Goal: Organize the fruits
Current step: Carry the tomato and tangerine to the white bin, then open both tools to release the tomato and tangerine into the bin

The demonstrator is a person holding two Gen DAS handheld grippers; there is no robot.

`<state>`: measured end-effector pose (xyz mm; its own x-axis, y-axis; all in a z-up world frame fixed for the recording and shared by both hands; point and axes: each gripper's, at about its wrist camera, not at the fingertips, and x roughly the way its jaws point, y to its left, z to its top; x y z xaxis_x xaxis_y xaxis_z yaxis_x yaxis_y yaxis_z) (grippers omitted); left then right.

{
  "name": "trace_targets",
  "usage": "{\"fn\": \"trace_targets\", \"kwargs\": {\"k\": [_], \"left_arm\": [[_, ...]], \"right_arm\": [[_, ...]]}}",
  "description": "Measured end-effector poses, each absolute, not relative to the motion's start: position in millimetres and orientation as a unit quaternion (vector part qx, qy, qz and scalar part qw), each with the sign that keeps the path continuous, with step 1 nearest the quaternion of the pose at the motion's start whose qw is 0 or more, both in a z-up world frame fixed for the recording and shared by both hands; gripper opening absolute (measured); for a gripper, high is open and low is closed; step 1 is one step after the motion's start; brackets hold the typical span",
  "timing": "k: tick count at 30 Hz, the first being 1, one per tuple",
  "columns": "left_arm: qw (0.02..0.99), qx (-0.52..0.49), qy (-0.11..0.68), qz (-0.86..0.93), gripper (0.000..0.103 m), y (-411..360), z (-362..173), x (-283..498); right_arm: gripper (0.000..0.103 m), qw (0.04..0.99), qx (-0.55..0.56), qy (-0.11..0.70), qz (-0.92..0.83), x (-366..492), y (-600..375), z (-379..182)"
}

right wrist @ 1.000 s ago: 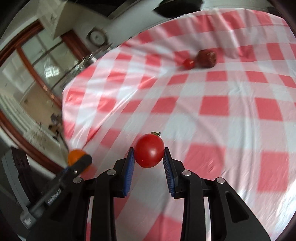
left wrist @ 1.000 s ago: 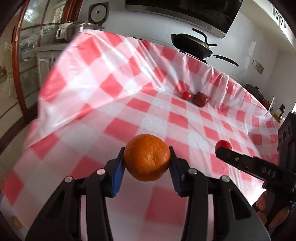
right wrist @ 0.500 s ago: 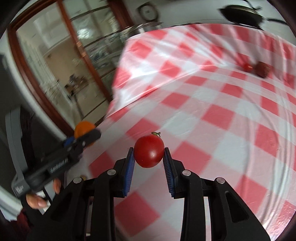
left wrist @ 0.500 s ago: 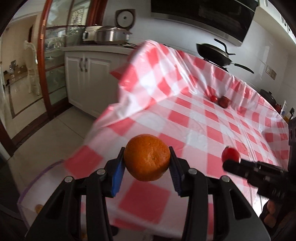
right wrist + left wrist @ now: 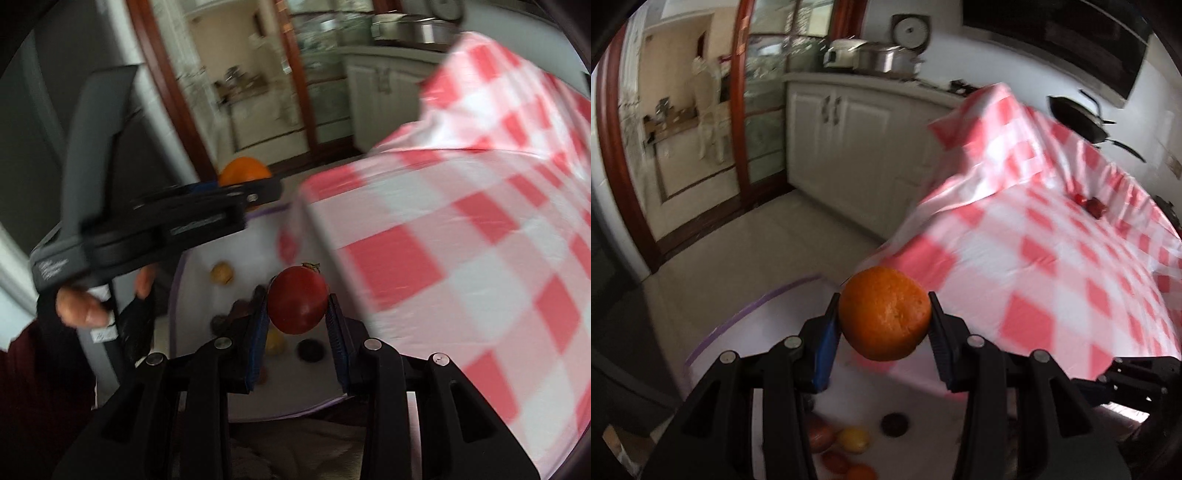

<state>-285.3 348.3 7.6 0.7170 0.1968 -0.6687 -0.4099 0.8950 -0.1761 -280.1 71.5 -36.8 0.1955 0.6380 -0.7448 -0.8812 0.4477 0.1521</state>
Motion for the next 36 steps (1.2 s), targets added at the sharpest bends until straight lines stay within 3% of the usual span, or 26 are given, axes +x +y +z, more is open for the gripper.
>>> {"fn": "trace_targets", "kwargs": {"k": [18, 31, 36], "left_arm": [[0.806, -0.212, 0.507, 0.219, 0.044, 410.2, -133.8, -304.9], [0.791, -0.215, 0.527, 0.224, 0.045, 411.5, -141.1, -298.2], [0.789, -0.215, 0.53, 0.227, 0.046, 408.6, -142.4, -295.6]], "right_arm": [[0.032, 0.618, -0.341, 0.526, 0.474, -311.5, 157.2, -183.4], [0.035, 0.606, -0.356, 0.55, 0.452, -310.3, 152.9, -196.0], [0.042, 0.616, -0.347, 0.541, 0.455, -313.1, 151.2, -187.0]]}}
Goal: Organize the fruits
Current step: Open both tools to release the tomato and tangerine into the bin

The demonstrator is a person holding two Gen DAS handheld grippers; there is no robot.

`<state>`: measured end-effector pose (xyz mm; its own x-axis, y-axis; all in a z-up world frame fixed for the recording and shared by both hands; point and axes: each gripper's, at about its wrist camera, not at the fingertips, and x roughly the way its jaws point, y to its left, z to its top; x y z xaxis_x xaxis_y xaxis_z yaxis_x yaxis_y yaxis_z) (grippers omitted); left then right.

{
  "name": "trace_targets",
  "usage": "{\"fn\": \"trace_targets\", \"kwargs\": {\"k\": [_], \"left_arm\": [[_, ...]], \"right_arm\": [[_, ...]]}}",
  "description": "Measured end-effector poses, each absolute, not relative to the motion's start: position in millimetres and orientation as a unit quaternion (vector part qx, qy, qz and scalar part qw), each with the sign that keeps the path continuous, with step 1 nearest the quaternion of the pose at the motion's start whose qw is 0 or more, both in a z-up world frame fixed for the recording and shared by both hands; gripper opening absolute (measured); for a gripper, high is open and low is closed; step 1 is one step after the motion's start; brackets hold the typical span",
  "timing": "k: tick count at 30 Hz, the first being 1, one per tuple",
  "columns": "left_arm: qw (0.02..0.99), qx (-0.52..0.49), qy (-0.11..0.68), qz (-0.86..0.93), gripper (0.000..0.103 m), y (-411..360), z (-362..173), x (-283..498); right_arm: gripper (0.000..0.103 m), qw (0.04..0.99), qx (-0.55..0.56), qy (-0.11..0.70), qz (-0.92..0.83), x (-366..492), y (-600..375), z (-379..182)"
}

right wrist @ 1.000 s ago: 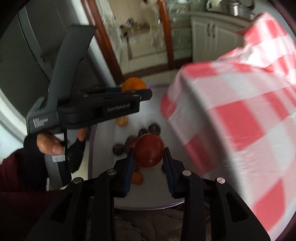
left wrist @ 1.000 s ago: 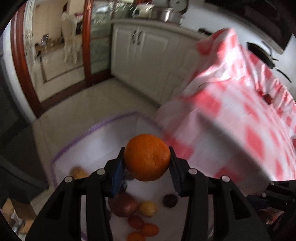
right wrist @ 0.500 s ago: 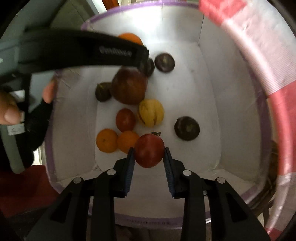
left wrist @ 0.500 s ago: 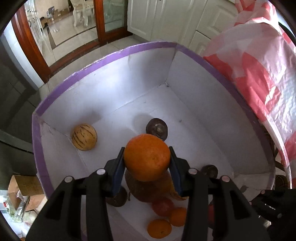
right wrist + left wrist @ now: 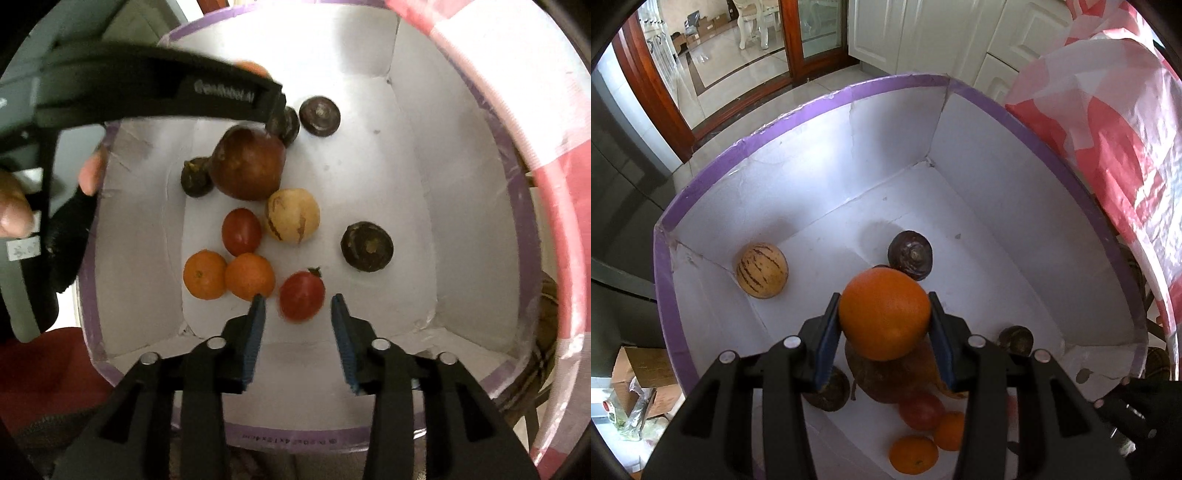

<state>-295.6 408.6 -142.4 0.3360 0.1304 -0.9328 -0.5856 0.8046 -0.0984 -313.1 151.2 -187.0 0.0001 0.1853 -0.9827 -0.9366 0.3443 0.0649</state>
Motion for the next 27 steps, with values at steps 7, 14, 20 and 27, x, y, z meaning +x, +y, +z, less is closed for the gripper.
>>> {"fn": "trace_targets", "kwargs": {"k": [7, 14, 20, 27], "left_arm": [[0.79, -0.197, 0.528, 0.243, 0.061, 405.6, -140.9, -293.2], [0.789, -0.174, 0.53, 0.259, 0.077, 398.8, -131.1, -291.5], [0.782, -0.174, 0.524, 0.291, 0.095, 402.7, -114.8, -292.9], [0.754, -0.182, 0.558, 0.295, 0.095, 397.2, -120.8, -287.4]], "right_arm": [[0.052, 0.624, -0.343, 0.526, 0.465, -315.0, 147.6, -169.4], [0.058, 0.636, -0.338, 0.498, 0.482, -317.8, 145.5, -160.5], [0.075, 0.647, -0.313, 0.437, 0.54, -333.7, 138.0, -124.4], [0.081, 0.65, -0.311, 0.43, 0.544, -334.0, 127.4, -117.1]]}}
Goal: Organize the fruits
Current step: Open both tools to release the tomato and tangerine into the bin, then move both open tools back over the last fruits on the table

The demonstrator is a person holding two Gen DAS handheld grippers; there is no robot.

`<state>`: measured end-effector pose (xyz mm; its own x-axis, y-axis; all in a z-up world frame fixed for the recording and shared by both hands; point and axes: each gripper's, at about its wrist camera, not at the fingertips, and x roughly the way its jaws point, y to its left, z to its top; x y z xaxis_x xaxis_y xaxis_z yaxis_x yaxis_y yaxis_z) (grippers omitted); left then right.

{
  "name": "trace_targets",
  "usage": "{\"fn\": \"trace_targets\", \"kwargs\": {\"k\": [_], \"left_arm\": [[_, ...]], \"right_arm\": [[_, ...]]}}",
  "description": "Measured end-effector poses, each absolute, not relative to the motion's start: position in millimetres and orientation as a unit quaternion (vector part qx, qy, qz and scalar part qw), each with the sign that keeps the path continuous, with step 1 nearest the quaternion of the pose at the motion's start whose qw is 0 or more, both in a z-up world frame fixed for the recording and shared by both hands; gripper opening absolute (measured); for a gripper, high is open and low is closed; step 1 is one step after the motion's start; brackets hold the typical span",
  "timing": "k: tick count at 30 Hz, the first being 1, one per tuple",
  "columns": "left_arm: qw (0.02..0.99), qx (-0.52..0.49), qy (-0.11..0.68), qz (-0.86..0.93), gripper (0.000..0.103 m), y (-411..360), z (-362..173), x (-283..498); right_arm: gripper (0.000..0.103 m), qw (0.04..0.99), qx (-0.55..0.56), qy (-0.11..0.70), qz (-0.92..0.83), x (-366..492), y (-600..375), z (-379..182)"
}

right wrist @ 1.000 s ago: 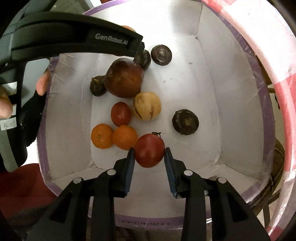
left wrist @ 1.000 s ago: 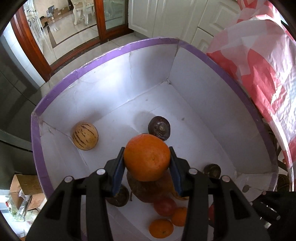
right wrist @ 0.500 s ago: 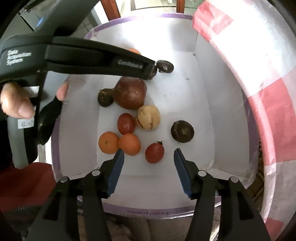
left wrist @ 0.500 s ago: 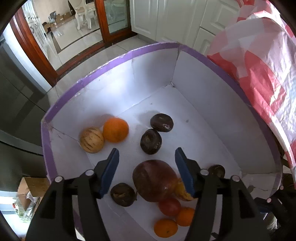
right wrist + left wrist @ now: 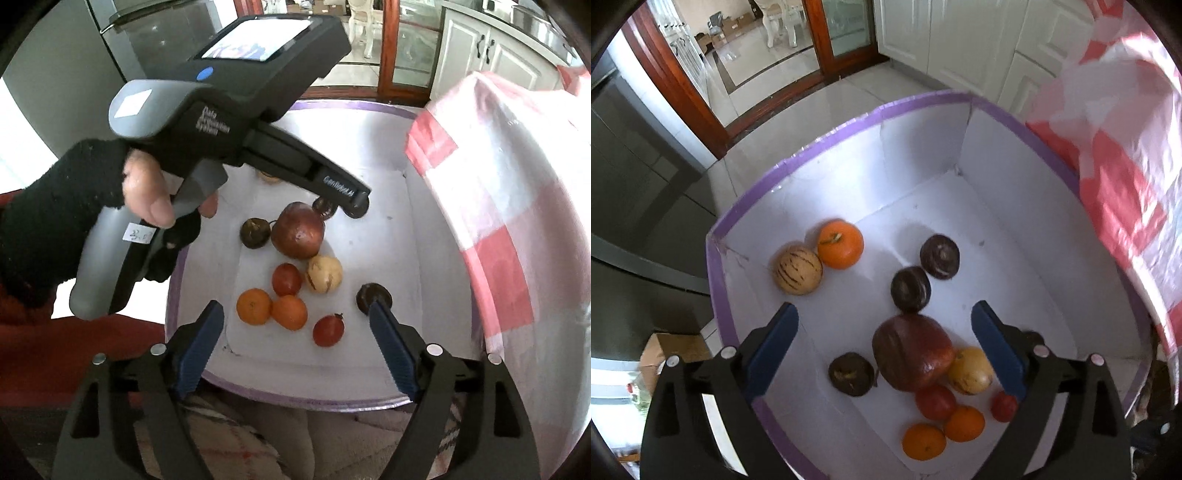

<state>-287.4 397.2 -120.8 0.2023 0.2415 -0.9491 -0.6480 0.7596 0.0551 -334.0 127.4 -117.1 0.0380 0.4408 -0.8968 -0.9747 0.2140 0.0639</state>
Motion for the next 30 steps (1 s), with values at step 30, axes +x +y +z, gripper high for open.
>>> {"fn": "trace_targets", "kwargs": {"k": [30], "left_arm": [[0.931, -0.069, 0.315, 0.171, 0.101, 215.4, 74.9, -168.1]], "right_arm": [[0.088, 0.86, 0.053, 0.322, 0.393, -207.3, -101.8, 12.0]]}}
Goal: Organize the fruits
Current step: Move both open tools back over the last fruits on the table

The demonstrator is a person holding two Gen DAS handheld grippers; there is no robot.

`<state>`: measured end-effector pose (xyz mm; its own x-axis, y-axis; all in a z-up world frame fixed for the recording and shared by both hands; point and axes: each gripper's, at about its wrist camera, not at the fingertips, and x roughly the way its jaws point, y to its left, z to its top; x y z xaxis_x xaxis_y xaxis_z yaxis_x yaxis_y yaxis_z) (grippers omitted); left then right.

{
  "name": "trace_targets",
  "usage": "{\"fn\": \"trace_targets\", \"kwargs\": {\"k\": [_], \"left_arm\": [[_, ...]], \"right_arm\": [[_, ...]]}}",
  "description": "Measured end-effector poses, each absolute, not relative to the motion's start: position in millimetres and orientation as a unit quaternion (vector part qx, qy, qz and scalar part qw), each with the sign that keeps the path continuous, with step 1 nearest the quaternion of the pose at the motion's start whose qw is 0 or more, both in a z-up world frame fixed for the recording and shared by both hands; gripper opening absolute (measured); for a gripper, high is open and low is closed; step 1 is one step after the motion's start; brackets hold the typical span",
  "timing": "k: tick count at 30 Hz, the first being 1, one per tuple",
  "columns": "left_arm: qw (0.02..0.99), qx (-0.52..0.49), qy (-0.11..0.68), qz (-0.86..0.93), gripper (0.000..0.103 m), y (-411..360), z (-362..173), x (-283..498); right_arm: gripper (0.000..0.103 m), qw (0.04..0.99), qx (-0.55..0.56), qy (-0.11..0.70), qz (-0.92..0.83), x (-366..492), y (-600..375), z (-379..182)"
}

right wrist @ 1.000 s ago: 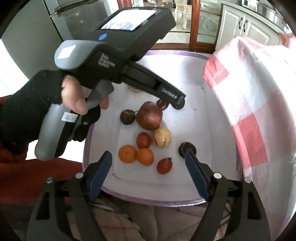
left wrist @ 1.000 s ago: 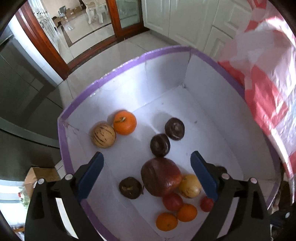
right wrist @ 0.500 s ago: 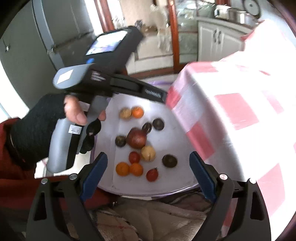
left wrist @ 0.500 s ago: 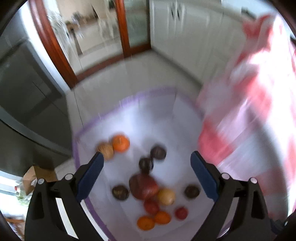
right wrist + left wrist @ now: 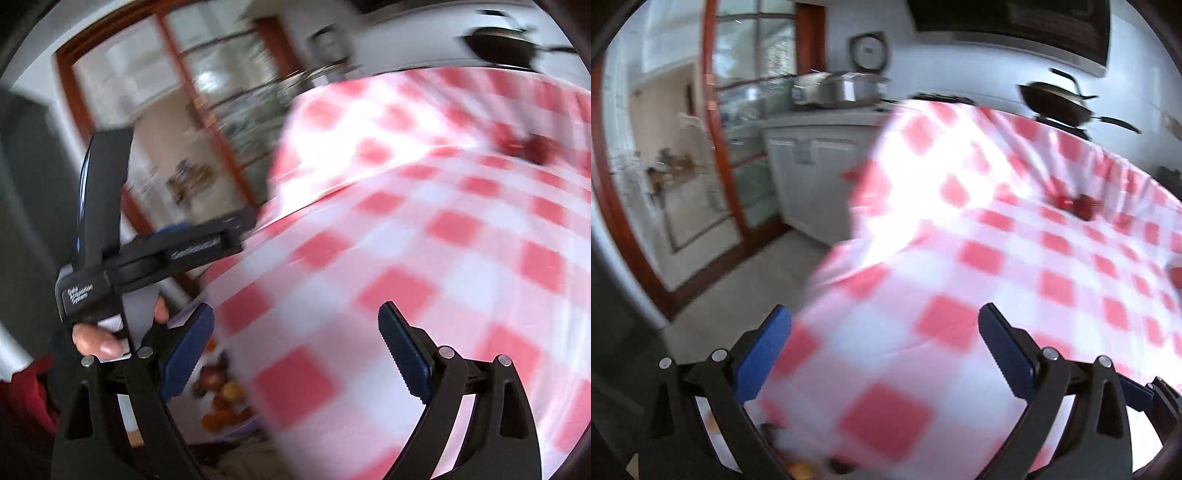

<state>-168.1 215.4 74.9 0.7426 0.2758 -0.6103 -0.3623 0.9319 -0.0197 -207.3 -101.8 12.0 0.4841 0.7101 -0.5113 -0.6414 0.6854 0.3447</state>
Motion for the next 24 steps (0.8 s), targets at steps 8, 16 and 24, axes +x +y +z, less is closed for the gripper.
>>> {"fn": "trace_targets", "kwargs": {"k": [8, 16, 24], "left_arm": [[0.928, -0.047, 0.363, 0.075, 0.101, 117.8, 41.0, -29.3], [0.932, -0.064, 0.357, 0.012, 0.101, 37.5, 35.5, 54.6], [0.934, -0.107, 0.34, 0.03, 0.101, 28.7, 36.0, 124.9]], "right_arm": [[0.088, 0.911, 0.12, 0.316, 0.236, -158.9, -193.9, 6.3], [0.088, 0.922, 0.158, 0.307, 0.173, -146.4, -232.4, 4.7], [0.088, 0.921, 0.163, 0.326, 0.135, -105.5, -271.7, 34.2]]}}
